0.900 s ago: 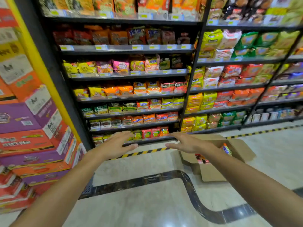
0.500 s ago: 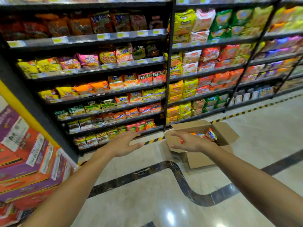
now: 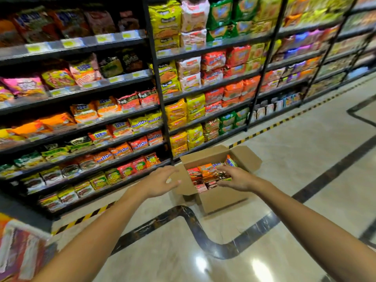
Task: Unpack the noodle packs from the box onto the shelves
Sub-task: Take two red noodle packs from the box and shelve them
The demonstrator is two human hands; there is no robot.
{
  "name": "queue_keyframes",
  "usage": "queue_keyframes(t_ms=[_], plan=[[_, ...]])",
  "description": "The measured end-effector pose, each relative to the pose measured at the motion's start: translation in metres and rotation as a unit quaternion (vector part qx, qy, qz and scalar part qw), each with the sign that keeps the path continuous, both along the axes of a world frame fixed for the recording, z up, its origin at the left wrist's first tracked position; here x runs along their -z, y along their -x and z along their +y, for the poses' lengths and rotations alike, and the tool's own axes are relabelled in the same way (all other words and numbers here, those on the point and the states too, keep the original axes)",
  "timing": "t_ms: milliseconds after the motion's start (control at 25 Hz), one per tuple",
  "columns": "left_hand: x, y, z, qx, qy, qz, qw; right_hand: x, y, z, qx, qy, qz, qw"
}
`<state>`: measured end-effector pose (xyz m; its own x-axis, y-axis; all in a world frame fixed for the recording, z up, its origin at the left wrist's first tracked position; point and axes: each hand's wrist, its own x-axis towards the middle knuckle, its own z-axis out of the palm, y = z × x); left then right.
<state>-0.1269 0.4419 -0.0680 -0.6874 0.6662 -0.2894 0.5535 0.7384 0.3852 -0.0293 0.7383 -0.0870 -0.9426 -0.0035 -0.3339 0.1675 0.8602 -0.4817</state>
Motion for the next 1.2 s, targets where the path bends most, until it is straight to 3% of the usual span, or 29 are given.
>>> queue_keyframes(t_ms=[360,840,1200], plan=[[0.042,0.082,0.085,0.027,-0.009,-0.025,0.999,0.037,0.063,0.082,0.022,0.036,-0.022,0.999],[0.148,0.307,0.181,-0.032,0.018,-0.126,0.991,0.101,0.291,0.169,0.022,0.074,-0.090,0.993],[0.201,0.405,0.248,-0.096,0.029,-0.172,0.980,0.164,0.407,0.233,0.024,0.106,-0.139,0.984]])
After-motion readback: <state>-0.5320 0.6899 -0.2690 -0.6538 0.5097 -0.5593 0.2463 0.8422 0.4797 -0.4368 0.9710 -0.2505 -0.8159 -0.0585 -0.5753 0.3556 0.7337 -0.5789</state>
